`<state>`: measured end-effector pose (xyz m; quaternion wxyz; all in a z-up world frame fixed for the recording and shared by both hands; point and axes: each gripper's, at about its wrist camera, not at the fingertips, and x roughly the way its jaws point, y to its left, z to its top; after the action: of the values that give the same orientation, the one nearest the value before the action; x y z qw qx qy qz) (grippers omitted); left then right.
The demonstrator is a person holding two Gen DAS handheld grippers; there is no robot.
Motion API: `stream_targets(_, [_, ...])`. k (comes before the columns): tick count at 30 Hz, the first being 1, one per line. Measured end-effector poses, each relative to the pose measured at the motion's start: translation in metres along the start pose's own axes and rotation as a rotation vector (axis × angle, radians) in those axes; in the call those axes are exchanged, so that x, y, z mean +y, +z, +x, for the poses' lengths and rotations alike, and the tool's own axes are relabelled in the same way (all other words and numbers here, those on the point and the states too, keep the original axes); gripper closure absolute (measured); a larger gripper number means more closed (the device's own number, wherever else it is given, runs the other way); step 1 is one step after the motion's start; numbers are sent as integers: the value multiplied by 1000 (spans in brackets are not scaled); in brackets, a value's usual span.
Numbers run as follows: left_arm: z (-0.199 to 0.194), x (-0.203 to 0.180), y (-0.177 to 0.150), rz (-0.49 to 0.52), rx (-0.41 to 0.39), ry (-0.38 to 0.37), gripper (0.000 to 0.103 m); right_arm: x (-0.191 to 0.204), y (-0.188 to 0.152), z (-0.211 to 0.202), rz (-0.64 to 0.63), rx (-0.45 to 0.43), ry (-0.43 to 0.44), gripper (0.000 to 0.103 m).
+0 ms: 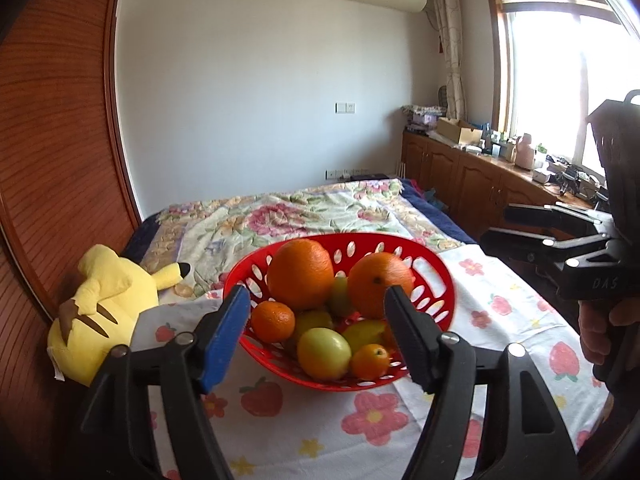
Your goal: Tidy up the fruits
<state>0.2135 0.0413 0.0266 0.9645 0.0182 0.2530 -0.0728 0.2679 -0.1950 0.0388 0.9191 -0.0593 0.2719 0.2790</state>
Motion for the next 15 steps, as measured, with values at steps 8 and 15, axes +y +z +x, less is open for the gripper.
stream_targets(8, [-44, -17, -1, 3, -71, 18, 11, 5, -13, -46, 25, -63, -51, 12])
stream_targets(15, [-72, -27, -2, -8, -101, 24, 9, 12, -24, -78, 47, -116, -80, 9])
